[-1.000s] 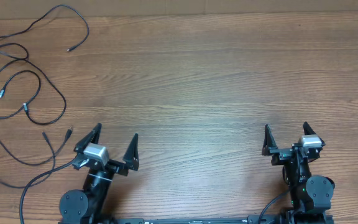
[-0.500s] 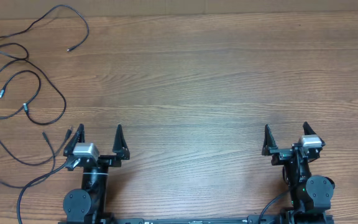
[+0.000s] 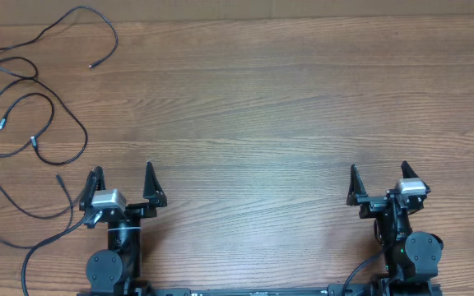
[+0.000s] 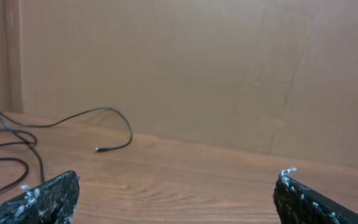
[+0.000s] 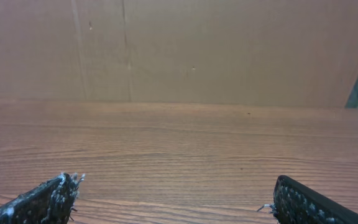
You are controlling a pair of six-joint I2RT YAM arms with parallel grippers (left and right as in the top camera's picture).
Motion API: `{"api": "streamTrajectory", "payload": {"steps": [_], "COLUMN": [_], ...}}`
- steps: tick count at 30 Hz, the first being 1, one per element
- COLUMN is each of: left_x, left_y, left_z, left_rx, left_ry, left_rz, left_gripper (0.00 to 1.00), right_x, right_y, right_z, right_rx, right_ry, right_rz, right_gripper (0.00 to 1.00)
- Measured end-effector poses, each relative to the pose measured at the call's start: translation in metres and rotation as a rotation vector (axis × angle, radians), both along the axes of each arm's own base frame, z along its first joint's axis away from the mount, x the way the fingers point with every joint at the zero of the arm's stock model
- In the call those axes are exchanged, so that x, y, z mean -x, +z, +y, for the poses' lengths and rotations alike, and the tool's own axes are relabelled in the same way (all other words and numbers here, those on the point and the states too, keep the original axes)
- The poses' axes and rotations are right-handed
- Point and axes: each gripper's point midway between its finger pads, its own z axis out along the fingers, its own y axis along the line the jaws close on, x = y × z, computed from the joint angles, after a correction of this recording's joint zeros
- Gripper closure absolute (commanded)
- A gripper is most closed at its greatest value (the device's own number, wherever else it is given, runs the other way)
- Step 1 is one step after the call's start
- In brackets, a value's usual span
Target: Untangle cables
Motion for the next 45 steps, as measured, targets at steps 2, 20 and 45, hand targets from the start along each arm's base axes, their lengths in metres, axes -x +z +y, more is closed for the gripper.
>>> {"api": "streamTrajectory", "payload": {"steps": [2, 20, 45], "left_x": [0.0, -0.001, -0.001], "left_y": [-0.003, -0.049, -0.05], "left_z": [0.001, 0.011, 0.001], "left_rx": [0.0, -0.08, -0.229], "left_ry": [0.008, 0.058, 0.014], "left_rz": [0.012, 0.206, 0.217], "left_gripper": [0.01, 0.01, 0.0], "right_x": [0.0, 0.0, 0.0], "right_y": [0.0, 0.0, 0.0], "right_z": [0.0, 0.0, 0.0], "right_rx": [0.001, 0.0, 0.0], "right_ry": [0.0, 0.0, 0.0], "right_rz": [0.001, 0.0, 0.0], "right_gripper": [0.0, 0.0, 0.0]}}
